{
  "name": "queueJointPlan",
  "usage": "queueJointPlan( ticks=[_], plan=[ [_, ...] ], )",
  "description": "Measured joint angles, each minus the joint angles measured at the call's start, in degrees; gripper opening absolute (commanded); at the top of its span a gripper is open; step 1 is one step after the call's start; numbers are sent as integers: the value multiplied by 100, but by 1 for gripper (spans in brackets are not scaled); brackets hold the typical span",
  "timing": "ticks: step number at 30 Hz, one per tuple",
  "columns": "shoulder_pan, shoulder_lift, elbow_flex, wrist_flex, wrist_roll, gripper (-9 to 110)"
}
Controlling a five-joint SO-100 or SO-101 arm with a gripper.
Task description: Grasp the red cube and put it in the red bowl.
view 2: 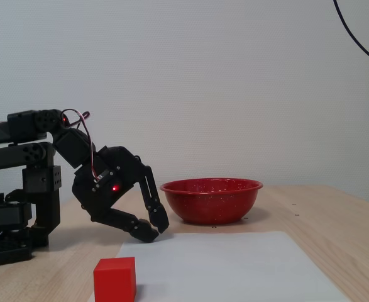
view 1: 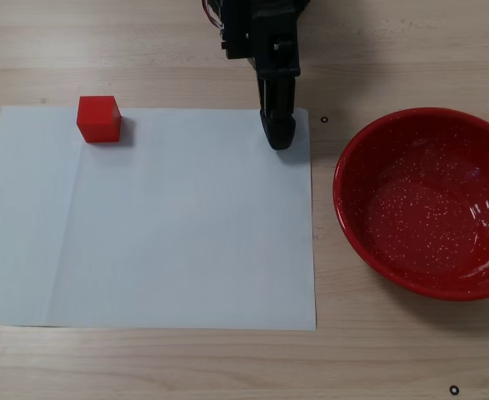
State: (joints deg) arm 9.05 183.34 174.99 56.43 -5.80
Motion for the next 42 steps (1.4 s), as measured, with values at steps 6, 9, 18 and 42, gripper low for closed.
queueJointPlan(
  ticks=[6, 9, 18, 42],
  plan=[
    [-202, -519, -729, 677, 132, 0],
    [-299, -773, -1125, 1020, 281, 0],
    [-624, -1687, -2654, 1916, 721, 0],
    [-2065, -5036, -6302, 3270, 1749, 0]
  ],
)
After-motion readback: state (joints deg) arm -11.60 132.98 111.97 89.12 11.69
